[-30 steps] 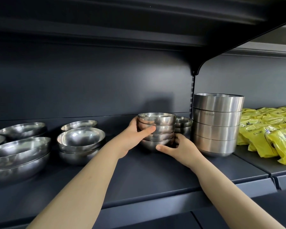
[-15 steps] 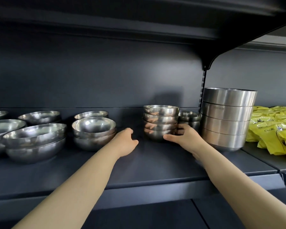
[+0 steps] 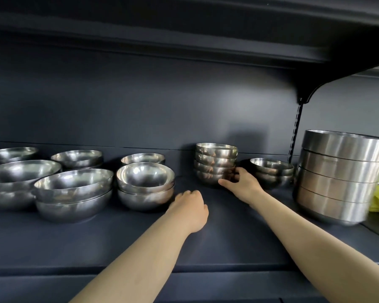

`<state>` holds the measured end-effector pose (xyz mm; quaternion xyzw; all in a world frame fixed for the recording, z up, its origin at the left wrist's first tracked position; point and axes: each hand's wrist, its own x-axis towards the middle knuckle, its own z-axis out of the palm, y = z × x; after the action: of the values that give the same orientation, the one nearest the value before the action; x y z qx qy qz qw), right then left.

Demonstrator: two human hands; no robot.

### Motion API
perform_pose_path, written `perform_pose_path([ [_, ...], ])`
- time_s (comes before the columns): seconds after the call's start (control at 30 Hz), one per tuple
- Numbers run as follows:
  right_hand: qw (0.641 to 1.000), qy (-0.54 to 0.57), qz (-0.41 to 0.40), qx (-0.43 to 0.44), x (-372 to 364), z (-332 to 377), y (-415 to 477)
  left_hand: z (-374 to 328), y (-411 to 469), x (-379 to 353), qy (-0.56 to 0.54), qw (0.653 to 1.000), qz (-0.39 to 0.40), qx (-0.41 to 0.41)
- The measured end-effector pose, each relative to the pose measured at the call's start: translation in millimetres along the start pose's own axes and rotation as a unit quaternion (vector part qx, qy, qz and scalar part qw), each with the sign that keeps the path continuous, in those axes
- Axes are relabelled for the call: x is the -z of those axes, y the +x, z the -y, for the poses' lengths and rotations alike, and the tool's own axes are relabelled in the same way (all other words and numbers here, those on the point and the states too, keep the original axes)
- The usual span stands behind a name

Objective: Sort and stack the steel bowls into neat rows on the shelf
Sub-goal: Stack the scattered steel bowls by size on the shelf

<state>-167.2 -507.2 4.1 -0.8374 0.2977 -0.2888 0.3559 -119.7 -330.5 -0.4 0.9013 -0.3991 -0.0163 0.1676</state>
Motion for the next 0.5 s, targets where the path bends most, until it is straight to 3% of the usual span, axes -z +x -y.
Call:
perform_pose_path([
  [0.17, 1.0, 0.028, 0.013, -0.005, 7, -1, -4, 1, -8, 4, -0.019, 1.0, 0.003, -0.001],
  [0.4, 0.985, 0.003, -0.174, 0.002, 31, -6, -14, 4, -46, 11, -0.05, 0.999, 0.003, -0.014],
  [0.5, 0.978, 0.031, -0.203, -0.032, 37, -9, -14, 13, -72, 14, -0.09, 0.995, -0.04, -0.001],
])
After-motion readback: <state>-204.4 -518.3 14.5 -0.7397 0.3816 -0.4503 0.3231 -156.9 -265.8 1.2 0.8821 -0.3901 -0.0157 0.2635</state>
